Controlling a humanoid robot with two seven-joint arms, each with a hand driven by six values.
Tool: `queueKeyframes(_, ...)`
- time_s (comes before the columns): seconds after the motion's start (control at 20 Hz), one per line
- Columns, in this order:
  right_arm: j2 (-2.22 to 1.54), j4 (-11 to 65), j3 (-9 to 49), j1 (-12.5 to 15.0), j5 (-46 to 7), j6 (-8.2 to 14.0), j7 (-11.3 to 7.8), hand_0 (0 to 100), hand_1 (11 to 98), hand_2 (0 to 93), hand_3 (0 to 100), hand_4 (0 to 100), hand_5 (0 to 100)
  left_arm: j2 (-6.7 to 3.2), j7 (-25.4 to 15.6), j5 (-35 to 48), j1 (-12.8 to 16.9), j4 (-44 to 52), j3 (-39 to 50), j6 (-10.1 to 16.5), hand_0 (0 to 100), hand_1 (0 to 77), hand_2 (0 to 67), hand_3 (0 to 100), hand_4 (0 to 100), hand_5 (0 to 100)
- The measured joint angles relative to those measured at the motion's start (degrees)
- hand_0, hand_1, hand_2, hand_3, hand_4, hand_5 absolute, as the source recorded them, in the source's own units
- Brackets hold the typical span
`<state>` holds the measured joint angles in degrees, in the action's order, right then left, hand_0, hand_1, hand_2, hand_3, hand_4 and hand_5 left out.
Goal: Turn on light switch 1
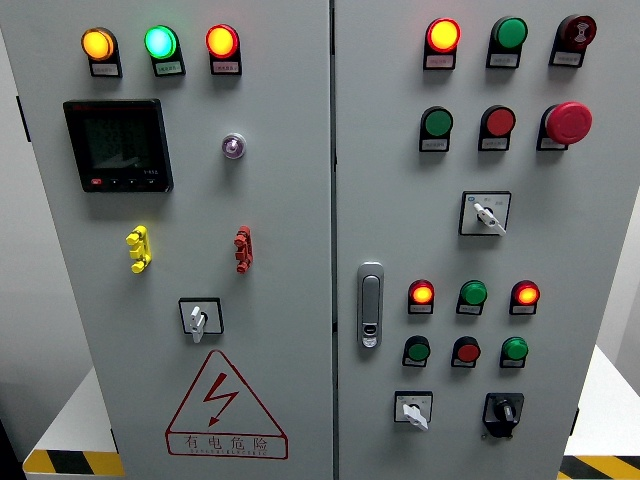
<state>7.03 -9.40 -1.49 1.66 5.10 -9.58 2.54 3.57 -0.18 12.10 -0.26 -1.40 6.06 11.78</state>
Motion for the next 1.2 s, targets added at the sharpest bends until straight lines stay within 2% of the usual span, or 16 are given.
queueKeyframes(0.35, 0.00, 0.0, 0.0, 0.0, 0.0, 0.0, -0.04, 0, 22.4, 0.0, 11, 23, 15, -0.04, 0.0, 0.0, 0.0, 0.0, 0.2, 0.0, 0, 12.8, 0.0, 0, 0, 0)
queueKeyframes(0.5, 0.00, 0.0, 0.0, 0.0, 0.0, 0.0, -0.06, 0, 22.5, 0.0, 11, 23, 15, -0.06, 0.0, 2.5, 0.0, -0.1, 5.8, 0.0, 0, 13.0, 0.0, 0, 0, 0)
queueKeyframes(0.55, 0.00, 0.0, 0.0, 0.0, 0.0, 0.0, -0.06, 0, 22.6, 0.0, 11, 23, 15, -0.07, 0.1, 6.4, -0.1, -0.1, 10.4, 0.1, 0, 13.6, 0.0, 0, 0, 0)
queueKeyframes(0.8, 0.00, 0.0, 0.0, 0.0, 0.0, 0.0, -0.01, 0, 22.6, 0.0, 11, 23, 15, 0.03, 0.1, 36.6, -0.2, -0.2, 40.4, 0.1, 0, 14.9, 0.0, 0, 0, 0)
queueKeyframes(1.2, 0.00, 0.0, 0.0, 0.0, 0.0, 0.0, -0.04, 0, 22.6, 0.0, 11, 23, 15, 0.41, -0.6, 68.8, -0.3, -6.2, 73.8, 0.0, 0, 18.9, 0.0, 0, 0, 0)
